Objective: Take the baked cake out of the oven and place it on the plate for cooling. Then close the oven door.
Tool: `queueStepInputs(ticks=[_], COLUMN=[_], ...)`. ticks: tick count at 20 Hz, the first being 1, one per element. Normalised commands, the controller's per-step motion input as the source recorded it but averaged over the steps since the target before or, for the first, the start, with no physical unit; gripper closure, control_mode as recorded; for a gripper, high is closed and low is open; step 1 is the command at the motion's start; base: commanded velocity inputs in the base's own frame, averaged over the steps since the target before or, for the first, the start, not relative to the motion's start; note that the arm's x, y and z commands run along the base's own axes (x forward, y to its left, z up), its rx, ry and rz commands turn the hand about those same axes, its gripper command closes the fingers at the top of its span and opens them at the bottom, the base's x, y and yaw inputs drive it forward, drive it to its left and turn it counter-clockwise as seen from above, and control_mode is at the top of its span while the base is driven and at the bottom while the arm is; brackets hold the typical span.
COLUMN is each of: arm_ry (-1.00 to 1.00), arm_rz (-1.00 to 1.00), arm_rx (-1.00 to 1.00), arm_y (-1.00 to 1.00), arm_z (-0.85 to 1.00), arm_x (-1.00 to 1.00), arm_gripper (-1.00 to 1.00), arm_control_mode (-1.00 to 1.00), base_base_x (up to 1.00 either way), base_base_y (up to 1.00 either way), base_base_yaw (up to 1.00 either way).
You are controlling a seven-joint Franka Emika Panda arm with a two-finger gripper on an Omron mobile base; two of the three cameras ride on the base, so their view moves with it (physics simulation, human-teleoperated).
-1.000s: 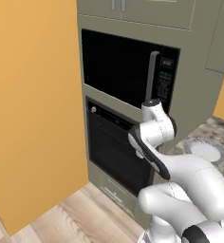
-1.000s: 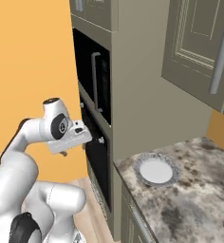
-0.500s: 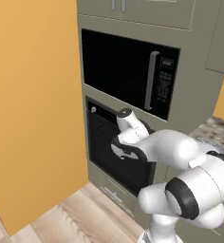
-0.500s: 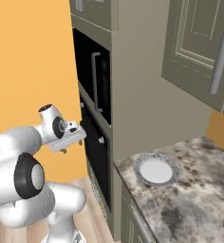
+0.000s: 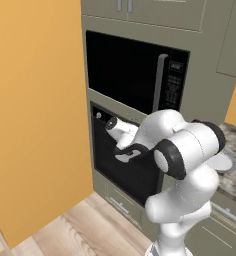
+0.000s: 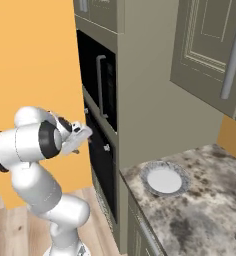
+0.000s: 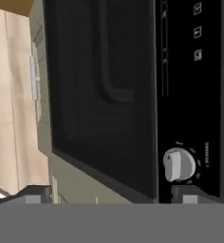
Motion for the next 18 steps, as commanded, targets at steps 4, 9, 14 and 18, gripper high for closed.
queueStepInputs(ticks=[4,9,14,18], arm_ry=[-0.09,-0.03,-0.01,0.0], arm_rz=[-0.12,-0.11,-0.06,-0.01], arm_rx=[-0.1,-0.03,-0.08,-0.06], arm_y=[0.22,0.01,0.0,-0.01], arm_z=[-0.68,-0.38,-0.34,-0.39], arm_x=[0.72,0.93,0.86,0.88], arm_gripper=[-1.0,-1.0,-1.0,-1.0], arm_control_mode=[-1.0,-1.0,-1.0,-1.0], base_base_x=[0.0,0.0,0.0,0.0], base_base_y=[0.0,0.0,0.0,0.0], base_base_yaw=[0.0,0.0,0.0,0.0])
